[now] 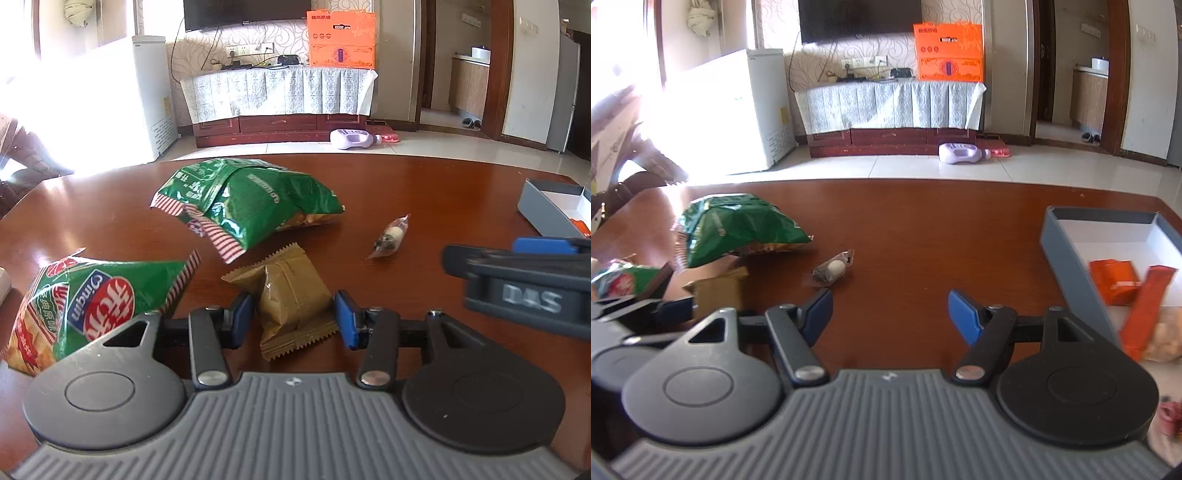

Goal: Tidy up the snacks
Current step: 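Grasp the brown packet with the left tool while the right tool grasps the clear-wrapped white candy, then lift the brown packet with the left tool while the right tool carries the white candy toward the box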

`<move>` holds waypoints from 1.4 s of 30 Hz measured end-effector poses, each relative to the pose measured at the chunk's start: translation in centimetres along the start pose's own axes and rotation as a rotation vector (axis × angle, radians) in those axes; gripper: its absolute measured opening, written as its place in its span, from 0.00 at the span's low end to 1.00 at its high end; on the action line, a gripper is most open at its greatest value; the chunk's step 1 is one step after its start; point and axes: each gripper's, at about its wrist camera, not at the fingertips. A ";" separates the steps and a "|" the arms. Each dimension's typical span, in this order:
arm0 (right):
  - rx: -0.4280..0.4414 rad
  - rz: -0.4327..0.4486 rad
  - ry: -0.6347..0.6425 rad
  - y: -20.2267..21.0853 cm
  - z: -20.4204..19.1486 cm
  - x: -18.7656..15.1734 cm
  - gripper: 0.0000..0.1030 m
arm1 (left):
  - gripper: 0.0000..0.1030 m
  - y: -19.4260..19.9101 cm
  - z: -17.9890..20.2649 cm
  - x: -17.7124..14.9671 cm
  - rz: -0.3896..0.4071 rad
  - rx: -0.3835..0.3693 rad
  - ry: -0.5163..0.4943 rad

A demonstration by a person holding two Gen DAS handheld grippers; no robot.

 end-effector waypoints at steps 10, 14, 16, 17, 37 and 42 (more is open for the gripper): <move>0.039 -0.008 -0.005 -3.9 -3.0 1.3 0.69 | 0.54 0.2 -0.9 0.1 -0.014 -0.032 0.021; 0.035 -0.038 0.013 -5.5 -3.6 1.5 0.68 | 0.54 0.3 -1.4 0.1 -0.023 -0.046 0.033; 0.020 -0.035 0.046 -5.6 -3.9 1.6 0.54 | 0.54 0.4 -1.5 0.0 -0.023 -0.046 0.033; 0.017 -0.031 0.059 -5.6 -3.9 1.6 0.38 | 0.54 0.4 -1.5 0.0 -0.024 -0.047 0.033; 0.025 -0.043 0.078 2.6 -0.6 -1.9 0.20 | 0.55 1.8 0.4 -0.9 -0.029 -0.112 -0.049; 0.022 -0.060 0.075 5.3 -0.1 -3.8 0.19 | 0.54 2.4 1.3 -1.4 -0.027 -0.094 -0.048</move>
Point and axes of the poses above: each gripper's, at about its wrist camera, not at the fingertips, and y roughly against the way its jaws point, z to its right, x to its top, and after that the axes turned 6 degrees about y, right-handed
